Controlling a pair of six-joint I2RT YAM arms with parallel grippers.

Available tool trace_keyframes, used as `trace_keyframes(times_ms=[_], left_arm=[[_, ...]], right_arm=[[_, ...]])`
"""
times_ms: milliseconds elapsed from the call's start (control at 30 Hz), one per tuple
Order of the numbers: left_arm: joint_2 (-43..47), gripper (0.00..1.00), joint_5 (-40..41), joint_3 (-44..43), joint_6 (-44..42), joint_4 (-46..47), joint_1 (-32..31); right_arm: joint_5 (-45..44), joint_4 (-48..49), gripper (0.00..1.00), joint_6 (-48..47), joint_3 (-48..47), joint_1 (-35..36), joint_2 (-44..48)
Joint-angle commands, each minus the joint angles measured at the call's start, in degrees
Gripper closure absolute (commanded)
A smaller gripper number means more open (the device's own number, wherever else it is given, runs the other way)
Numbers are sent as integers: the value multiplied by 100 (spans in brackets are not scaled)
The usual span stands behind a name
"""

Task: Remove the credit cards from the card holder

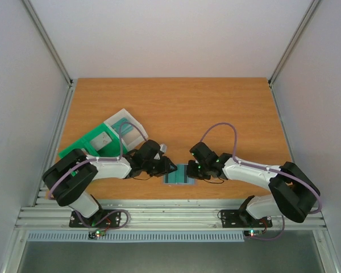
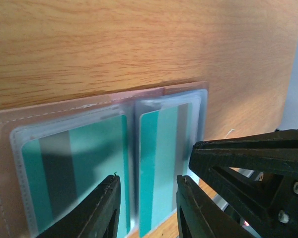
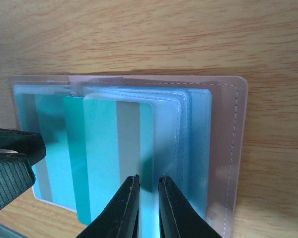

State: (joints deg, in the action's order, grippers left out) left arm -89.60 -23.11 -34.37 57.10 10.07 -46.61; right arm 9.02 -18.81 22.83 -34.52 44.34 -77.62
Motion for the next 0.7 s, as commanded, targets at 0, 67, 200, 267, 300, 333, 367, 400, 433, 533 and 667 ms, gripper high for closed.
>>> trace_keyframes(times_ms=[0, 67, 200, 267, 300, 333, 367, 400, 433, 533, 667], left_arm=[[-262, 68, -15, 81, -114, 417, -19], [-360, 68, -108, 74, -78, 612, -19], [-528, 70, -251, 78, 13, 899, -16], [-570, 71, -278, 85, 16, 964, -20], [-580, 72, -288, 91, 17, 1000, -21], [-593, 74, -291, 96, 20, 1032, -23], [-599, 76, -295, 89, 20, 1049, -20], [-596, 79, -311, 90, 20, 1072, -15], [-595, 81, -314, 93, 20, 1089, -19], [-565, 90, -317, 122, -8, 1130, -17], [-538, 99, -405, 154, -24, 1247, -15]], right_arm=[[-114, 87, 87, -62, -4, 28, -93], [-136, 98, 88, -59, 30, 31, -139], [-150, 113, 88, -53, 54, 27, -237], [-174, 123, 89, -46, 76, 31, -238], [-188, 127, 89, -45, 94, 31, -240], [-189, 136, 89, -38, 101, 31, -238], [-182, 136, 89, -38, 103, 31, -233], [-181, 147, 89, -27, 108, 27, -224], [-181, 149, 89, -25, 111, 28, -219], [-206, 149, 89, -24, 130, 31, -185], [-207, 120, 89, -33, 95, 31, -178]])
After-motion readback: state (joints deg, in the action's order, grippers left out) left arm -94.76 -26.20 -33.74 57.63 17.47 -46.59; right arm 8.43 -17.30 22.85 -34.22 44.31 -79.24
